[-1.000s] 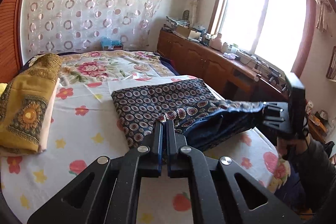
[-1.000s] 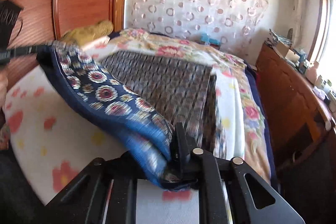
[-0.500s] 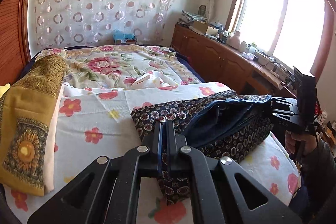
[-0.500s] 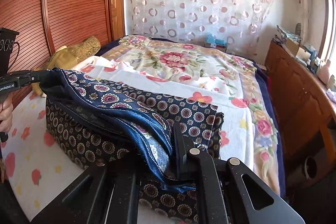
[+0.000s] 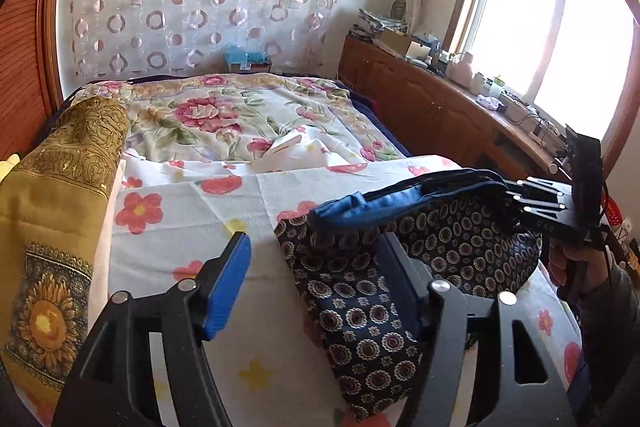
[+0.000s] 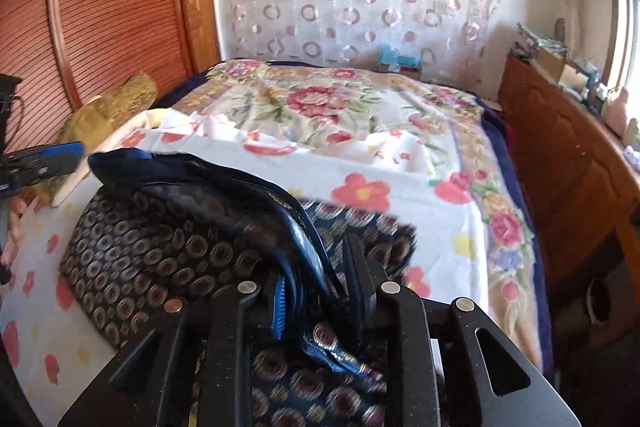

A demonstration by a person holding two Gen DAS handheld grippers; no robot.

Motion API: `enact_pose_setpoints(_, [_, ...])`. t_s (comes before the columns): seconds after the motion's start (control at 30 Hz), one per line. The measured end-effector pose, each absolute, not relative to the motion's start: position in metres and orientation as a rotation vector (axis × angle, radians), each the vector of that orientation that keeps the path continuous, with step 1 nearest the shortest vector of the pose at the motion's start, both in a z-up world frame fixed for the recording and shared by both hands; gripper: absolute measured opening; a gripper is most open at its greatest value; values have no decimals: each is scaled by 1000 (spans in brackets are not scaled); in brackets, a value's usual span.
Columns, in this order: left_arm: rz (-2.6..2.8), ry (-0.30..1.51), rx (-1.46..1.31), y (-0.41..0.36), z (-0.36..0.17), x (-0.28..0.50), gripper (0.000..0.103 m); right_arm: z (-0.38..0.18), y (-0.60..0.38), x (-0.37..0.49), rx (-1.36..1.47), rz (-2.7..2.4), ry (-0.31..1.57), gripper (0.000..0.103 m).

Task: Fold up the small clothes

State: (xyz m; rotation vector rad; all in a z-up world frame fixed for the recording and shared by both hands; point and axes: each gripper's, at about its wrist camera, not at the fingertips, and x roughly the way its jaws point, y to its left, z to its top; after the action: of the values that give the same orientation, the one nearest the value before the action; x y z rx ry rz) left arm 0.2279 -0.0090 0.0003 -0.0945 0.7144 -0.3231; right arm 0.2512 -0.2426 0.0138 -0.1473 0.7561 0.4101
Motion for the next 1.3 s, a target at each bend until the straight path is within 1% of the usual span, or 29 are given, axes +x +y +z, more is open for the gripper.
enact_pose_setpoints(0.03, [-318, 723, -87, -9, -2, 231, 67, 16, -243, 254, -157, 386, 749, 36])
enact_pose_setpoints(0.13, [-308, 758, -75, -9, -13, 241, 67, 20, -245, 259, -153, 348, 733, 47])
enact_pose_setpoints(0.27, [-307, 801, -69, -12, -25, 256, 67, 29, -252, 254, -128, 344, 727, 49])
enact_pose_setpoints(0.4, [-304, 837, -53, -18, -34, 267, 67, 32, -265, 241, -103, 330, 736, 59])
enact_pose_setpoints(0.43, [-304, 843, -50, -19, -36, 269, 67, 30, -267, 237, -96, 332, 749, 61])
enact_pose_setpoints(0.67, [-302, 904, -67, -20, -53, 281, 67, -2, -268, 240, -115, 319, 869, 62])
enact_pose_setpoints(0.93, [-321, 914, -83, -22, -56, 285, 66, -14, -280, 275, -35, 361, 915, 62])
enact_pose_setpoints(0.97, [-327, 914, -88, -22, -56, 286, 65, -14, -281, 280, -24, 372, 925, 62])
enact_pose_setpoints(1.03, [-350, 917, -108, -21, -56, 287, 54, -15, -283, 286, -12, 392, 922, 62])
enact_pose_setpoints(1.07, [-362, 920, -117, -22, -57, 288, 50, -18, -284, 290, -15, 402, 923, 62])
enact_pose_setpoints(1.1, [-378, 924, -128, -22, -57, 289, 41, -19, -283, 292, -20, 413, 926, 60])
enact_pose_setpoints(1.13, [-400, 933, -142, -24, -57, 290, 30, -19, -283, 293, -19, 426, 930, 51])
enact_pose_setpoints(1.17, [-413, 935, -148, -25, -58, 289, 27, -20, -281, 294, -14, 445, 932, 47])
enact_pose_setpoints(1.2, [-419, 933, -143, -27, -57, 288, 20, -21, -279, 294, -17, 458, 933, 40])
enact_pose_setpoints(1.23, [-425, 929, -124, -30, -55, 286, 12, -22, -277, 295, -28, 464, 933, 27])
enact_pose_setpoints(1.27, [-432, 923, -114, -32, -52, 284, 8, -22, -275, 295, -25, 491, 940, 19])
enact_pose_setpoints(1.3, [-438, 911, -108, -33, -49, 281, 5, -22, -275, 293, -16, 514, 947, 15])
